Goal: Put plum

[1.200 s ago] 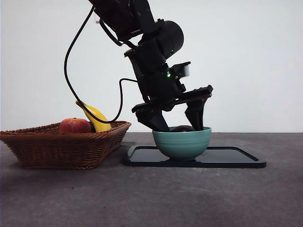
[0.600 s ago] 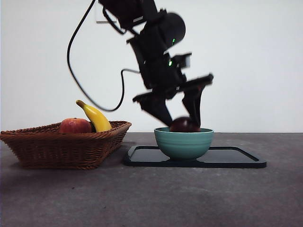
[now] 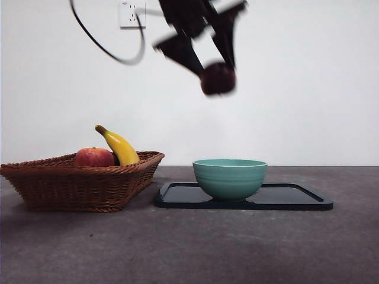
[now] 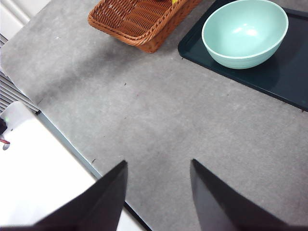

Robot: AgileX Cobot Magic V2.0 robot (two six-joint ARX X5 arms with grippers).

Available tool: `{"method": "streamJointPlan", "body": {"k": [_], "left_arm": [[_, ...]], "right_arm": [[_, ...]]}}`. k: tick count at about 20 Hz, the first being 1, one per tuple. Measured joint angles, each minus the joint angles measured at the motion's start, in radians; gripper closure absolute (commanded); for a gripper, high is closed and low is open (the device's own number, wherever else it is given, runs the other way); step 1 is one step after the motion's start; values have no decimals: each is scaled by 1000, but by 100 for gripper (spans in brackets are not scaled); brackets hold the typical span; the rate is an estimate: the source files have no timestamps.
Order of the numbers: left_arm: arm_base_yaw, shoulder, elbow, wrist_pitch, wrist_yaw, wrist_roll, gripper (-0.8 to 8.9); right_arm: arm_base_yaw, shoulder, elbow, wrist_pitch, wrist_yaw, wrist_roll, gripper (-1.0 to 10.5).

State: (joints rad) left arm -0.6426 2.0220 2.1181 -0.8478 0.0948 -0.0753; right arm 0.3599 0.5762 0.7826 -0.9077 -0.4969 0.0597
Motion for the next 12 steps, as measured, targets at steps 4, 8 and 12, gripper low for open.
{"method": "streamJointPlan", "body": {"k": [4,8,12], "left_arm": [[67,-180,3,-66,0,5,548],[146,-285,5,-198,-1,26,570],[214,-367,5,-334,-3,61,569]], "right_arm": [[0,0,0,0,0,0,739],[0,0,0,0,0,0,739],[0,0,0,0,0,-3,739]]}}
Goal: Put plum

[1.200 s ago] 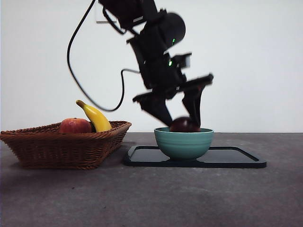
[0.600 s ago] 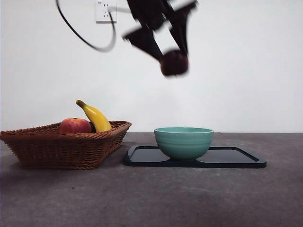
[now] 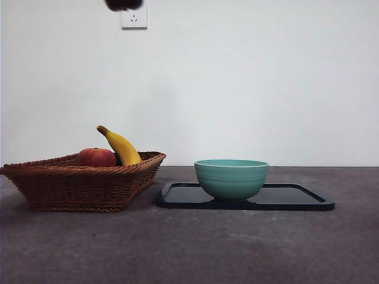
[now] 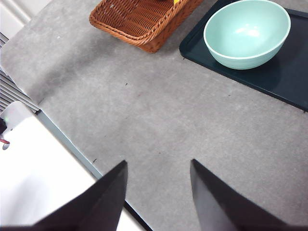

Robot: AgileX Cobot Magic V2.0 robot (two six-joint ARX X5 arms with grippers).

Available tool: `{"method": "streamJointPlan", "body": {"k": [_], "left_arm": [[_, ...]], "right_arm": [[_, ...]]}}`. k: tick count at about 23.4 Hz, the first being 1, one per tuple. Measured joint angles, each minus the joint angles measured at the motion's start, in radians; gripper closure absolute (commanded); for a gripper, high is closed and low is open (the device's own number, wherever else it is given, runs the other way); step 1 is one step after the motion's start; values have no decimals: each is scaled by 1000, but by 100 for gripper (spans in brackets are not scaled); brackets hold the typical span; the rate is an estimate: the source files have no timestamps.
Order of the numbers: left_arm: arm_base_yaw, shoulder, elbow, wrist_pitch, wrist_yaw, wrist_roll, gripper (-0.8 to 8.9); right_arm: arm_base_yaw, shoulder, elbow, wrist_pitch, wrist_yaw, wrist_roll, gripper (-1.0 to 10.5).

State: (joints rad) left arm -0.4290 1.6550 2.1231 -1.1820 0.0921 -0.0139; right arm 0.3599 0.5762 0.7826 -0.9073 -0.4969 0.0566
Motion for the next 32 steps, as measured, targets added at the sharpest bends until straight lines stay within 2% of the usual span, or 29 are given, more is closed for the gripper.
{"method": "streamJointPlan", "body": {"k": [3,6,12,16,27,32], "left_arm": [[36,-34,-7,-49,0,18,570],[45,-88,-113,-8,0,24,570],[66,-273,-576,294,0,24,569],[76,-291,-801,452,0,24,570],[101,-284,-1154,876,0,24,570],[135,-232,-1191,924,-8,39,570]], "right_arm": [[0,0,0,0,0,-1,739],[0,0,0,0,0,-1,739],[0,0,0,3,0,-1,739],[0,0,0,5,0,-1,739],[0,0,0,5,0,-1,739],[0,0,0,5,0,-1,739]]}}
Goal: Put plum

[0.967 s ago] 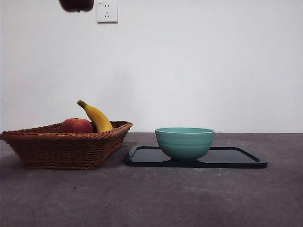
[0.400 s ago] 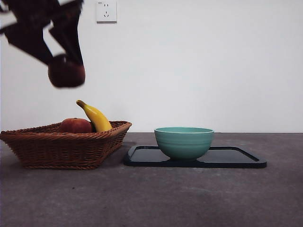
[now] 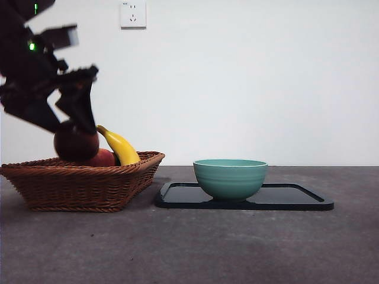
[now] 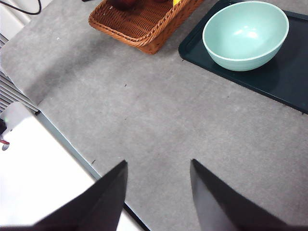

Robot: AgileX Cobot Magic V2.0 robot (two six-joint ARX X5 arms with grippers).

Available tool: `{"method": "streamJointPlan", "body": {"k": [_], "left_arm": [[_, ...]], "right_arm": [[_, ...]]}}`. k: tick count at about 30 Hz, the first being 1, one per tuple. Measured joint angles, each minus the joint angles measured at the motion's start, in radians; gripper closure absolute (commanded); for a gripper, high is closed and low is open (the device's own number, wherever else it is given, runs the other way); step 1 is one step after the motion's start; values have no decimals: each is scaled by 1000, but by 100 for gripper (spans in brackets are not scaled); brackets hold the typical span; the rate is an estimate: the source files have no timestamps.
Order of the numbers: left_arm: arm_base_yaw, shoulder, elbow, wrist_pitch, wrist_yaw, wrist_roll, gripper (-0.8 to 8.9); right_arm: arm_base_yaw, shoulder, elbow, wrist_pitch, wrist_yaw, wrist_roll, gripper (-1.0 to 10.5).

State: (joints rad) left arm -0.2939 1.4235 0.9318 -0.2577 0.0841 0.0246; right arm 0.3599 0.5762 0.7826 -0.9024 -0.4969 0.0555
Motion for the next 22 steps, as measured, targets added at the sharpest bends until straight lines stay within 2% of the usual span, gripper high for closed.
{"method": "streamJointPlan", "body": {"k": [12,22], "left_arm": [[17,124,-2,107,-1,12,570],[17,156,-2,109,-1,13,564]], "right_arm": [[0,0,0,0,0,0,739],[0,0,0,4,0,0,739]]}}
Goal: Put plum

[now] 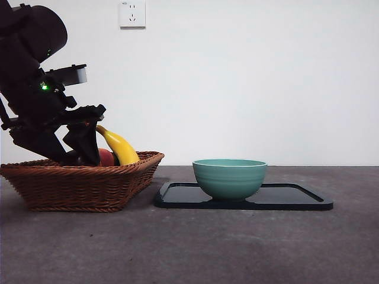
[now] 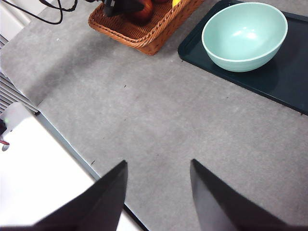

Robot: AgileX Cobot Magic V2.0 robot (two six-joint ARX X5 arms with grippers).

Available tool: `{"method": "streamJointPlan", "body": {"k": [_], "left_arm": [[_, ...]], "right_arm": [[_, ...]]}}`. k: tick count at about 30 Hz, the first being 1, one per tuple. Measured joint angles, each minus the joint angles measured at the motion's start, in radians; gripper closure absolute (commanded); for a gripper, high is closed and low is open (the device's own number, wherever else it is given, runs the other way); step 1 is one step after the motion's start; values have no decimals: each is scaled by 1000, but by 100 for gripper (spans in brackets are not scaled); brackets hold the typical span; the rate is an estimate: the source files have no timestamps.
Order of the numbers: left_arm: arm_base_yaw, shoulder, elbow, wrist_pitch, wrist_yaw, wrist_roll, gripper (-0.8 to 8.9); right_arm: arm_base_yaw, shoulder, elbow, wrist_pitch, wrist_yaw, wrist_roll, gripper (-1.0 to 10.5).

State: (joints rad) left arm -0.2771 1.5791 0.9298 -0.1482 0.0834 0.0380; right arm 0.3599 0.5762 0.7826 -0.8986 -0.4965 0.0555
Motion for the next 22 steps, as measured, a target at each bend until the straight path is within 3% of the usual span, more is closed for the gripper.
{"method": "streamJointPlan", "body": {"k": [3,7,22], "left_arm": [[0,0,0,-7,0,1,545],[0,0,0,-23,0,2,435],[0,-5,0,-44,0,1,433]], "right_arm": [[0,0,0,7,0,0,739],[0,0,0,7,0,0,739],[0,0,0,7,0,0,739]]}}
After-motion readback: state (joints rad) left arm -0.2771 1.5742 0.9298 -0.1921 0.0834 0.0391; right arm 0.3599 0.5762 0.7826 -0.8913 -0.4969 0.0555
